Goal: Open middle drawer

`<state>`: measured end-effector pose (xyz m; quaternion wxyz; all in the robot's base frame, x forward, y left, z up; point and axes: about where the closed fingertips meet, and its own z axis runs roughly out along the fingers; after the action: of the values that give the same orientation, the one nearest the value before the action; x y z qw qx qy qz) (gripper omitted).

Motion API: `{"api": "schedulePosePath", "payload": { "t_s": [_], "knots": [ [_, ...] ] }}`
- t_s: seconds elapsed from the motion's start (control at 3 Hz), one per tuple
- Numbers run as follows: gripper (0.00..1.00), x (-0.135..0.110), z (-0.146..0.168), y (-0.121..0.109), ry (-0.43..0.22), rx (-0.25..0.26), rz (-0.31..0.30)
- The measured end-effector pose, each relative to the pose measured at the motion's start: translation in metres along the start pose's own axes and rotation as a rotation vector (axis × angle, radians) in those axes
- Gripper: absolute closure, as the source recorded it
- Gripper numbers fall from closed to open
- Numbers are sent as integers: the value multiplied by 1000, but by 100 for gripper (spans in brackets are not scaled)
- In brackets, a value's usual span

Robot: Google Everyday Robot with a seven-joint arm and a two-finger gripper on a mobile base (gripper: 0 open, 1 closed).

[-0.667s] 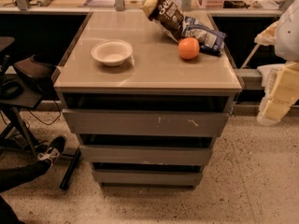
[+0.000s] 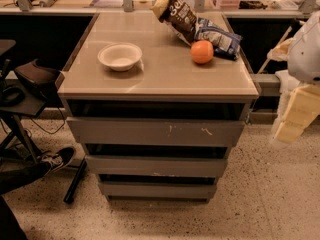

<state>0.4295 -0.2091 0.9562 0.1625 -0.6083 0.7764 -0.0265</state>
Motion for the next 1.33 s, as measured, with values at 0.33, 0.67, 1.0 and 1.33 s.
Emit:
{"api": "schedulePosePath", "payload": {
  "t_s": [0.33,0.67,1.0,1.33],
  "knots": [
    [0,-7,34,37,-90,-17,49],
    [0,-5,80,79,-216,-51,181],
    [0,9,159,117,-302,-125,302],
    [0,29,249,136,-345,-192,403]
  ]
}}
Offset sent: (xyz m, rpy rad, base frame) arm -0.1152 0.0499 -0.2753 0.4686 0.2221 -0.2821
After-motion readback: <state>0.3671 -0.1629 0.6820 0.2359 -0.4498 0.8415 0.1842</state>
